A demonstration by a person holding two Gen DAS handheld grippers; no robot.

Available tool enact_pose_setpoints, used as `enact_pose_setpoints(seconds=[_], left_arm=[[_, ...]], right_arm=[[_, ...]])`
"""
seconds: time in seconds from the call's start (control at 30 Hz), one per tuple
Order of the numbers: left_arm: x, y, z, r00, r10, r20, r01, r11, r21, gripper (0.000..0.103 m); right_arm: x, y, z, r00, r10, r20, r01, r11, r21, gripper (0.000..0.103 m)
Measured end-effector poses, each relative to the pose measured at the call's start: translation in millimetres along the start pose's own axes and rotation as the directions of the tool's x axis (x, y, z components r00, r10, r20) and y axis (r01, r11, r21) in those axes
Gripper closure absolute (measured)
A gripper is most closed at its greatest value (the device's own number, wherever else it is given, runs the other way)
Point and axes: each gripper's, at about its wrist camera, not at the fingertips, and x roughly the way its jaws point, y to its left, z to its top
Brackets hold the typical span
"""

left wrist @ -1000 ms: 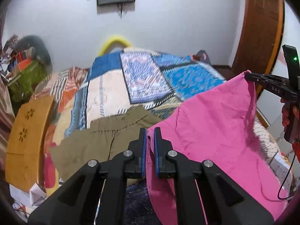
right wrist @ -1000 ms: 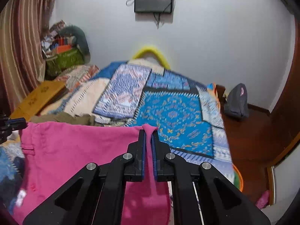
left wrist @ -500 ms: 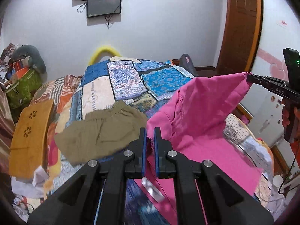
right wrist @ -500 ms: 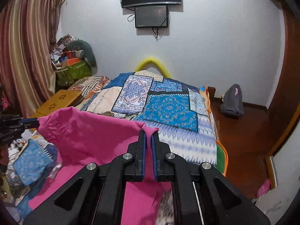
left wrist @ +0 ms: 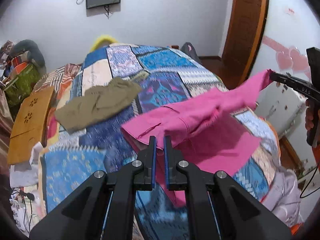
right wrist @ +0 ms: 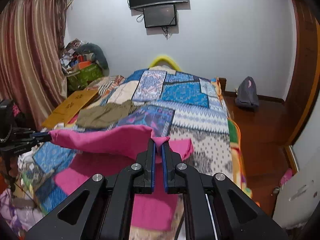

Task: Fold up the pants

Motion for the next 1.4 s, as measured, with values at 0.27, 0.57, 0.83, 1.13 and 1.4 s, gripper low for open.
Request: enact_pose_setpoints(seconds=[0.27,0.57,0.83,1.13,1.4], left_arm=[[8,-22,-39,0.997,-0.032,-0.071,0.032,0.999,0.003,0.097],[9,-22,-61,0.993,-0.023,-0.115,0.023,1.000,-0.001,0.097],[-13,-12,-53,0.996,0.015,-0.087,-0.015,1.000,-0.002,0.097],[0,-16,-25,0.998,-0.012,-0.060,0.009,0.998,-0.056,0.097],[47,-37,-35,0.992,-0.016,-0.122,0.010,0.998,-0.056,0.097]], right_arm=[[7,8,-56,0.995,-0.050,-0.089,0.048,0.999,-0.022,0.098],[14,-12,-92,0.978,-0.119,-0.171,0.122,0.992,0.008,0.098],[3,-27,-109,0.952,-0.225,-0.210,0.236,0.971,0.028,0.080],[4,3,-79,0.986,-0.101,-0.130,0.108,0.993,0.050,0.077],[69,34,-97,0.970,0.020,-0.242,-0.012,0.999,0.033,0.076]])
